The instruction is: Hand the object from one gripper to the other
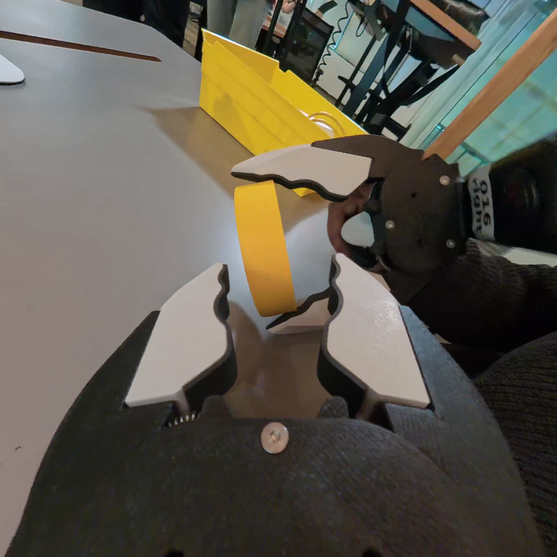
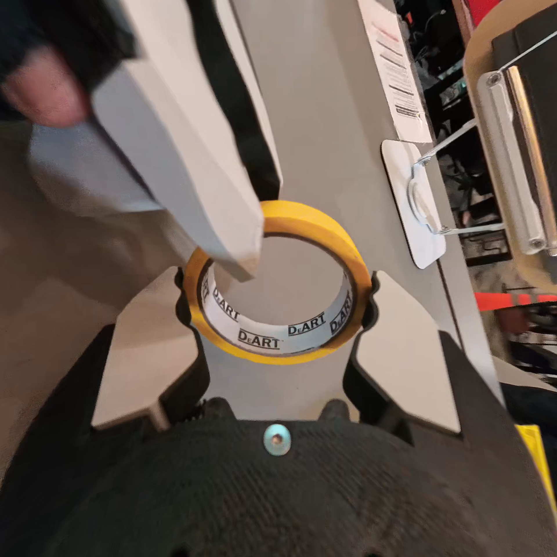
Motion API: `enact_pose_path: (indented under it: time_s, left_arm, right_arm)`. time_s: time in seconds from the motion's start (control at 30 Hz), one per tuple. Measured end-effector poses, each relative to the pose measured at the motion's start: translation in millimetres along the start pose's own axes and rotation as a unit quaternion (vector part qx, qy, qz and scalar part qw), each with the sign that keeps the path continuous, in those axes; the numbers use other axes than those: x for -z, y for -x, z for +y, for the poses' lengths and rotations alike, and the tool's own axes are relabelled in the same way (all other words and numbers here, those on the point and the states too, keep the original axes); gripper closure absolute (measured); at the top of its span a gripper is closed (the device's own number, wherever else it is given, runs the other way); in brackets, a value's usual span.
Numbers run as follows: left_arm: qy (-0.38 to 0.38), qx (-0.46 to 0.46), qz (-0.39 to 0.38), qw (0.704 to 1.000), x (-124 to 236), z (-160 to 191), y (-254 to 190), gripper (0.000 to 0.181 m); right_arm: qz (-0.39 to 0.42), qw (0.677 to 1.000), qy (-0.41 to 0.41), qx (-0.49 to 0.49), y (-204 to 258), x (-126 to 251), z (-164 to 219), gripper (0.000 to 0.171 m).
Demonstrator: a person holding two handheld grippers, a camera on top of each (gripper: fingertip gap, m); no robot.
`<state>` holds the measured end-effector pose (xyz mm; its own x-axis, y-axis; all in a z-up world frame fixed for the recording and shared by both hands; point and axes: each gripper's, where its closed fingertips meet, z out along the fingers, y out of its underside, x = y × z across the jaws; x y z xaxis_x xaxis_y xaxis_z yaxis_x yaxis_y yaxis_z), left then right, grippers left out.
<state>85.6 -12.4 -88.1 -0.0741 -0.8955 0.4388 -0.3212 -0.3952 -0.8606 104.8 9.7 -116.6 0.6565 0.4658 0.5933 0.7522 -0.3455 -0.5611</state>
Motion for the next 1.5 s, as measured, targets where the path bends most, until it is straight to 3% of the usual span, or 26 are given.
enact_pose_path:
  time_s: [0.23, 0.4, 0.6, 0.8, 0.93, 1.07, 1.13, 1.2, 1.4, 1.5]
  left_arm:
    - [0.021, 0.008, -0.016, 1.0, 0, 8, 9, 0.148]
    - [0.034, 0.014, -0.012, 0.999, 0, 10, 9, 0.149]
    - [-0.005, 0.076, 0.022, 0.997, 6, -2, 8, 0.149]
    - [-0.103, 0.23, 0.083, 0.964, 25, -25, 32, 0.151]
    - [-0.188, 0.329, 0.155, 0.913, 44, -44, 45, 0.15]
    - [-0.233, 0.357, 0.2, 0.882, 54, -55, 47, 0.151]
    - [-0.239, 0.342, 0.206, 0.885, 56, -58, 43, 0.151]
    - [-0.235, 0.322, 0.204, 0.894, 55, -59, 38, 0.151]
    - [-0.218, 0.288, 0.205, 0.91, 48, -56, 27, 0.15]
    - [-0.207, 0.272, 0.207, 0.917, 45, -55, 21, 0.151]
  right_arm:
    - [0.012, 1.0, 0.013, 0.016, 4, 1, -4, 0.056]
    - [0.014, 1.0, 0.012, 0.015, 4, 0, -5, 0.056]
    - [0.012, 0.998, -0.058, -0.03, -2, 5, -19, 0.055]
    - [-0.017, 0.981, -0.121, -0.148, -21, 6, -14, 0.042]
    - [-0.057, 0.942, -0.194, -0.267, -37, 16, -19, 0.043]
    - [-0.114, 0.882, -0.257, -0.378, -48, 28, -23, 0.061]
    - [-0.137, 0.84, -0.291, -0.436, -57, 37, -25, 0.081]
    - [-0.145, 0.804, -0.329, -0.474, -68, 48, -27, 0.087]
    - [-0.222, 0.757, -0.343, -0.51, -60, 54, -34, 0.114]
    - [-0.279, 0.714, -0.348, -0.539, -52, 55, -41, 0.117]
